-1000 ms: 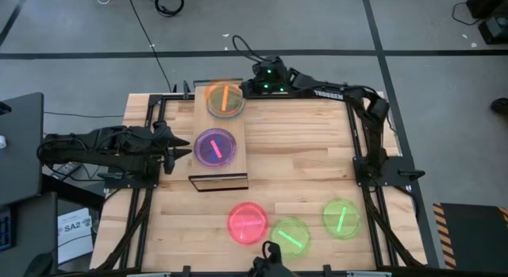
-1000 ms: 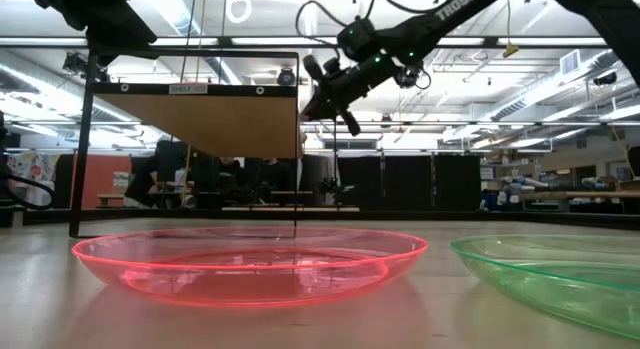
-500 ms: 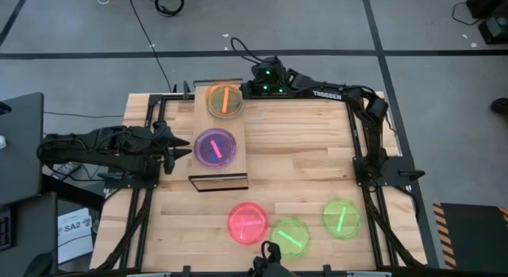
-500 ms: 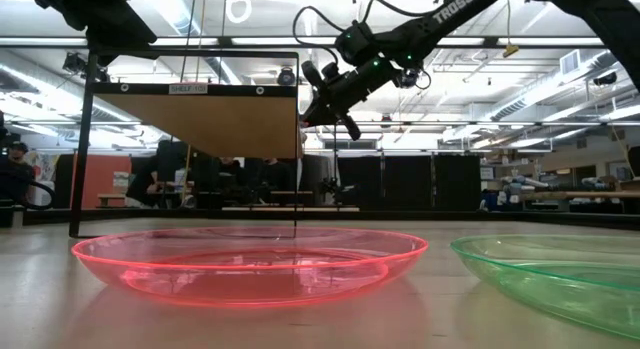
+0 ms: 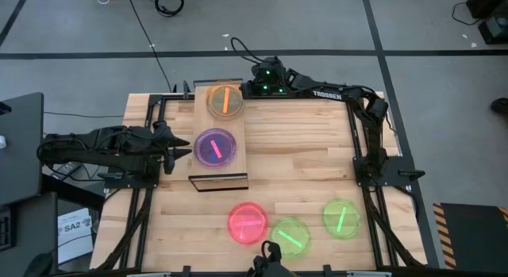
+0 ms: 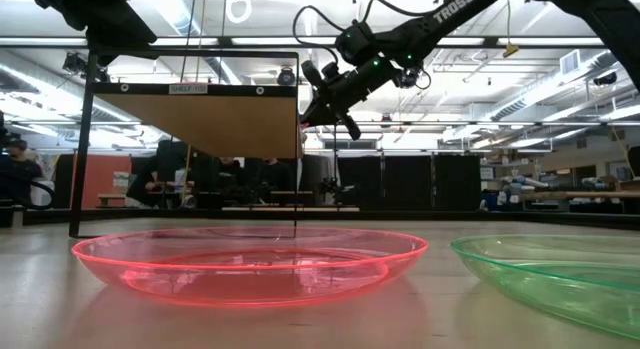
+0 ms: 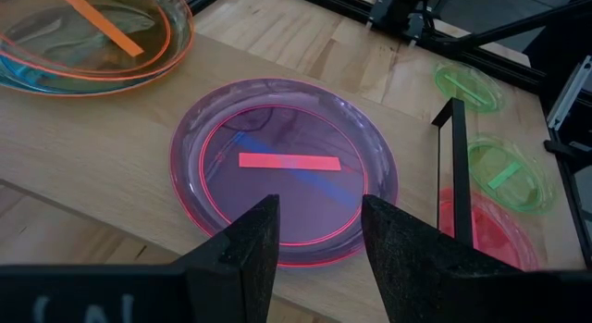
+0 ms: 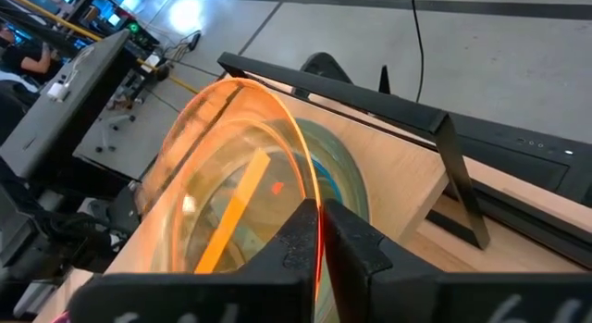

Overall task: Place and stack plates onto a shelf
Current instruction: Stack the orange plate on top of the blue plate on the shelf, then stack the pink plate on top of the pink plate on the shelf

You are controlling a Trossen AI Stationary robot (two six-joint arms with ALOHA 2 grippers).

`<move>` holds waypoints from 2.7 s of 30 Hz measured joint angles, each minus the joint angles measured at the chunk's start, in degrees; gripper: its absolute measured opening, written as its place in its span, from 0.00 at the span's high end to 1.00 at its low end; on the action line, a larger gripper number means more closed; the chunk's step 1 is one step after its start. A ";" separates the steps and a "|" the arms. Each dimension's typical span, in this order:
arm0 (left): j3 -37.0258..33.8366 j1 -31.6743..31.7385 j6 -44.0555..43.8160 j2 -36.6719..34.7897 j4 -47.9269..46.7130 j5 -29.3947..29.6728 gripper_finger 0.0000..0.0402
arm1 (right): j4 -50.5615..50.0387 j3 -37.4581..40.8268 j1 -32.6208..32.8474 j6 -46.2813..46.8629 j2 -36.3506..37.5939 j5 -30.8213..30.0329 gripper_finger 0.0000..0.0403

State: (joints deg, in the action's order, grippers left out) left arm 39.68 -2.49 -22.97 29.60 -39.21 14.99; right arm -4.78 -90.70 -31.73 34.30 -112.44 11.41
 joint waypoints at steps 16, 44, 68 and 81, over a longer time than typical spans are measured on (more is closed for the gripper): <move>0.00 0.01 0.01 0.01 0.01 0.01 0.60 | 1.07 0.00 0.00 0.00 0.04 -3.04 0.79; 0.00 -0.01 -0.01 -0.01 -0.01 0.00 0.60 | -11.53 0.02 2.95 -4.57 0.07 -6.00 0.80; 0.00 0.01 -0.39 -0.01 0.13 0.01 0.60 | -9.07 0.04 3.49 -6.21 0.09 -7.33 0.80; 0.02 -0.17 1.55 2.77 24.30 -6.77 0.60 | -23.20 0.09 2.29 -14.37 3.10 -6.19 0.80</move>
State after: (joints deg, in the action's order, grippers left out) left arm 39.70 -2.66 -21.42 32.37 -14.91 8.22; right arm -27.98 -90.61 -29.43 19.94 -109.35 5.22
